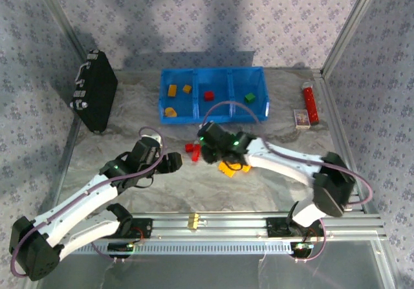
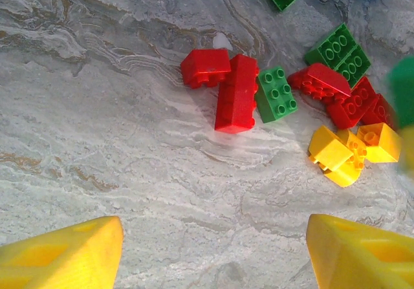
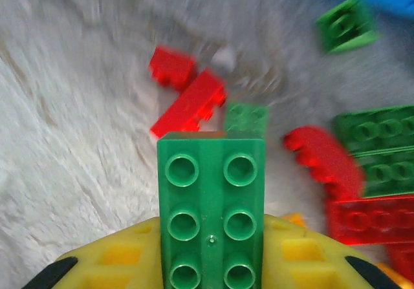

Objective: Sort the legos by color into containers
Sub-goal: Pick up the lego from the bottom-center of the table, then place the lego in the container.

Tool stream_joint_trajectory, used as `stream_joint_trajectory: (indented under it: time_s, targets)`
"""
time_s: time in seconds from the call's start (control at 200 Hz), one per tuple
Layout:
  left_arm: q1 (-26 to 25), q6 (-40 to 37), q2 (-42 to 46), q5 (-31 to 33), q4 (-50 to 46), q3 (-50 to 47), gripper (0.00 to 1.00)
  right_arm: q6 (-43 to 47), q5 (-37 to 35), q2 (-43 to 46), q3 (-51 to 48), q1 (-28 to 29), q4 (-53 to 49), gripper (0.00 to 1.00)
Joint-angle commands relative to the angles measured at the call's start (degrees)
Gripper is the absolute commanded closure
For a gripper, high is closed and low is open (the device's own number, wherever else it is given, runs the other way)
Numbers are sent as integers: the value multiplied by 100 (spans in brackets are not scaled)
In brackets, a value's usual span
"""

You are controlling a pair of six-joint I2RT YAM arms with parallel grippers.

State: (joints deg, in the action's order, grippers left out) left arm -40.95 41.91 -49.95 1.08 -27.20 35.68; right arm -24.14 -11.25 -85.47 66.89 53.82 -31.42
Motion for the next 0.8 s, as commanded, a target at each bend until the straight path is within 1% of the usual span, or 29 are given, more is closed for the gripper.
stream_joint_trajectory:
  time_s: [0.0,0.13,0.145,0.265,0.415,0.57,0.595,0.62,0.645,0.675,0.69,0.72,0.795]
  targets:
    - [-108,-181,-146,16,-91,154,25,158,-80,401,-116,-678,-453,69]
    - [-298,-245,-402,120,-125,289,25,396,136,404,95,-1630,-627,69]
    - [-318,-249,-423,128,-132,304,25,430,168,382,289,-1721,-628,69]
    - [-442,-254,-550,172,-136,386,25,633,435,16,830,-2358,-628,69]
    - [-558,-230,-568,238,-171,442,25,868,593,-711,1671,-2852,-680,69]
    - [-649,-194,-569,281,-205,457,25,929,790,-1769,2769,-3299,-877,69]
    - [-660,-178,-562,287,-207,457,25,929,800,-1929,2946,-3349,-898,68]
    - [-675,-171,-559,294,-209,446,25,937,823,-2089,3102,-3401,-913,63]
    - [-685,-169,-553,303,-205,444,25,950,883,-2216,3290,-3441,-910,53]
    - [-690,-159,-548,319,-207,443,25,1009,1024,-2400,3467,-3485,-886,25]
    - [-695,-153,-543,318,-202,443,25,1019,1057,-2456,3547,-3505,-890,17]
    - [-702,-145,-542,322,-209,438,25,1008,1060,-2568,3718,-3504,-955,12]
    - [-729,-137,-525,336,-235,443,25,1046,971,-2539,3837,-3408,-1011,9]
